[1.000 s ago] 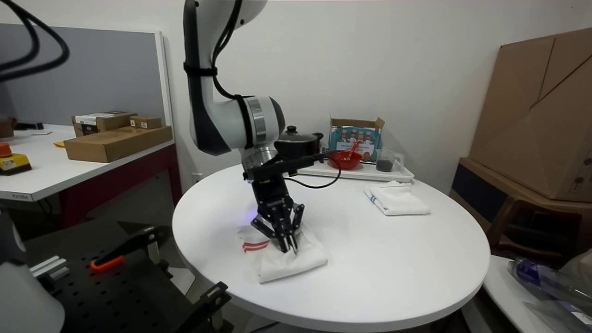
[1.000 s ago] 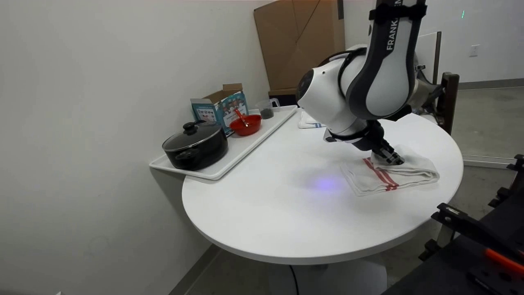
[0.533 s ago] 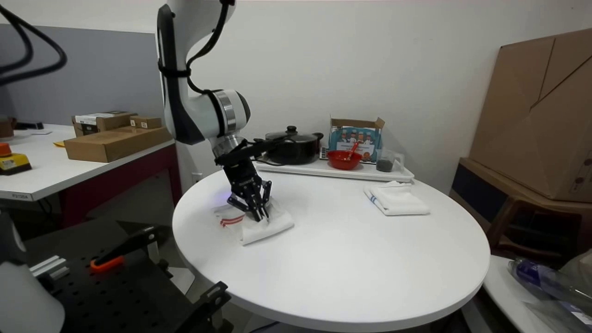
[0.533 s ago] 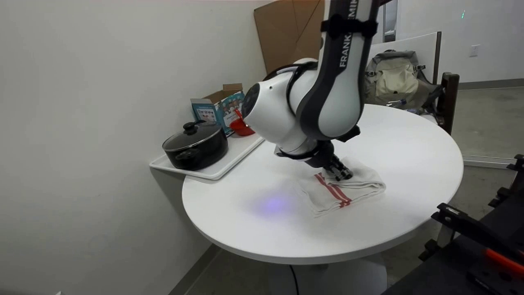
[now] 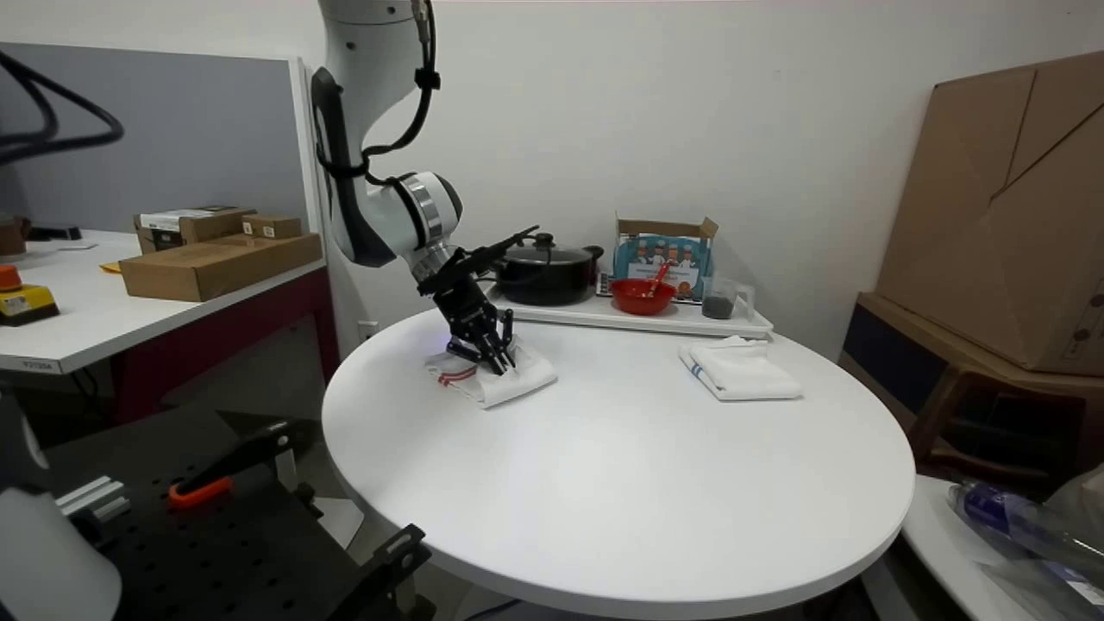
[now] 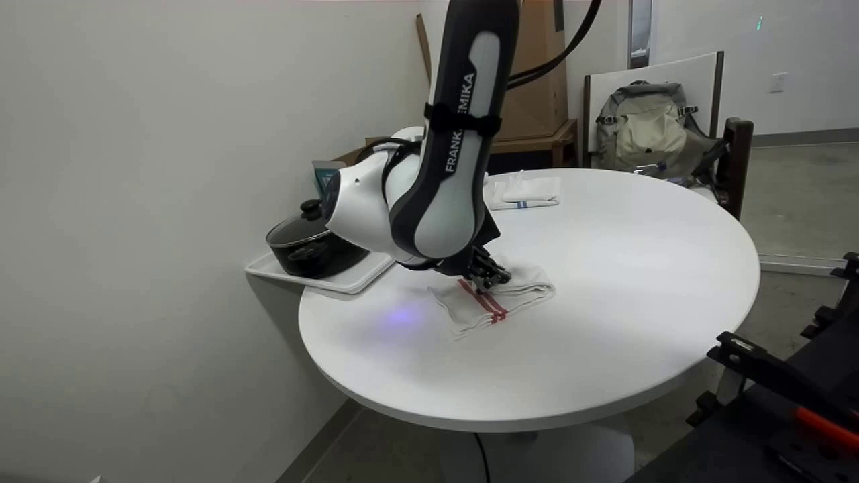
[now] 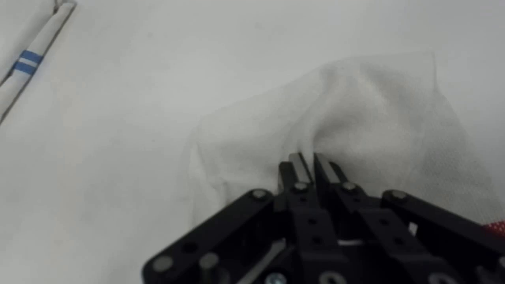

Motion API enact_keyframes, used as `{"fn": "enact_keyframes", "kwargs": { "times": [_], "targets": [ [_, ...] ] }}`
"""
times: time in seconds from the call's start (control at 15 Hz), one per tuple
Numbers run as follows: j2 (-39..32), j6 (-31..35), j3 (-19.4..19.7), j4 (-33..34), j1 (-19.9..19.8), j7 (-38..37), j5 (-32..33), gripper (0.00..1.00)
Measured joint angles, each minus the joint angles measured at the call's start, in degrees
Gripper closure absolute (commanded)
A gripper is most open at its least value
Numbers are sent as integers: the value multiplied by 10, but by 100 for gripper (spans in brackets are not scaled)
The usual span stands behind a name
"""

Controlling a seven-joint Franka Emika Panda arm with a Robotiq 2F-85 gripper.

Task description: Use the red and white towel to wipe the tabletop

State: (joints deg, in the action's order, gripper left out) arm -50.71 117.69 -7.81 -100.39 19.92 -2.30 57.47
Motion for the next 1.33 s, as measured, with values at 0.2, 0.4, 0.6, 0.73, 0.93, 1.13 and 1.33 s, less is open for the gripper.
{"fn": "enact_keyframes", "kwargs": {
  "times": [0.2,0.4,0.6,0.73,0.93,1.13,1.33],
  "targets": [
    [-44,-20,13,85,-3,2,-1,91],
    [-86,-26,33,169,-19,13,-7,91],
    [-124,-27,53,244,-49,38,-24,91],
    [-145,-27,67,286,-74,57,-39,91],
    [-169,-26,86,334,-116,84,-63,91],
    [-178,-25,105,348,-151,97,-75,91],
    [-176,-21,123,333,-175,97,-75,91]
  ]
}}
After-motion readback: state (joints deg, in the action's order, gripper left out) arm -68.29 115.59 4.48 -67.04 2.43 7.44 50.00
